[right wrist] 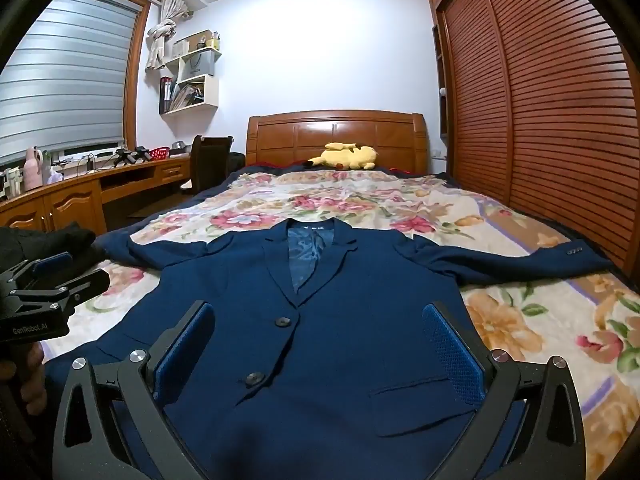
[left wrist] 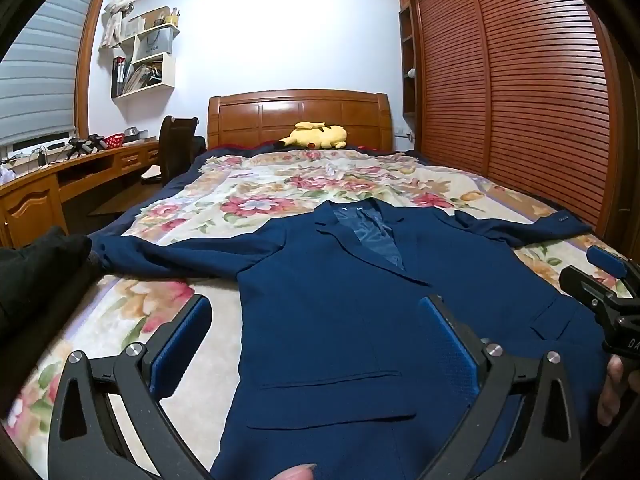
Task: Fold large clothes
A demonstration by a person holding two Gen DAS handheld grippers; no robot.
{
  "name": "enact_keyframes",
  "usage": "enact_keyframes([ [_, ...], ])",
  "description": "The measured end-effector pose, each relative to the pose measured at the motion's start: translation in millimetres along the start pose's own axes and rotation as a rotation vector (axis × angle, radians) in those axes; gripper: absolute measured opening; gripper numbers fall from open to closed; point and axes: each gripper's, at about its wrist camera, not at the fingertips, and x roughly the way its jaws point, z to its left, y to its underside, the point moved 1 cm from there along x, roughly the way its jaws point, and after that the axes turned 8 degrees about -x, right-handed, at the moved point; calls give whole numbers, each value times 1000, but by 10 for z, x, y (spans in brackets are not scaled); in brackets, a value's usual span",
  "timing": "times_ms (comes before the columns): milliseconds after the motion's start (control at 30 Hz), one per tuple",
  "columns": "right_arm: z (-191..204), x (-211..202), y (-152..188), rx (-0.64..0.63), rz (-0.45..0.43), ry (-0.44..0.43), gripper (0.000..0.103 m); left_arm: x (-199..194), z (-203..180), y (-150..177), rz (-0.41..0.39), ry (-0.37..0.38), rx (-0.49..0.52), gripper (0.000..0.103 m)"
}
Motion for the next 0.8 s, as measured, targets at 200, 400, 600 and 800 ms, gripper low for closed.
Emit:
enact_keyframes([
  [200,5,4,2,1,-1,-1,103,-1,0,0,-2,-1,1,103],
  [400,7,5,2,1,-1,-1,103,-1,1,-1,-3,0,2,103],
  [600,8,0,4,2,-1,-2,103,-2,0,0,-5,-1,4,103],
  [800,4,3,7,2,0,-2,103,-3,-1,0,-6,-2,5,103],
])
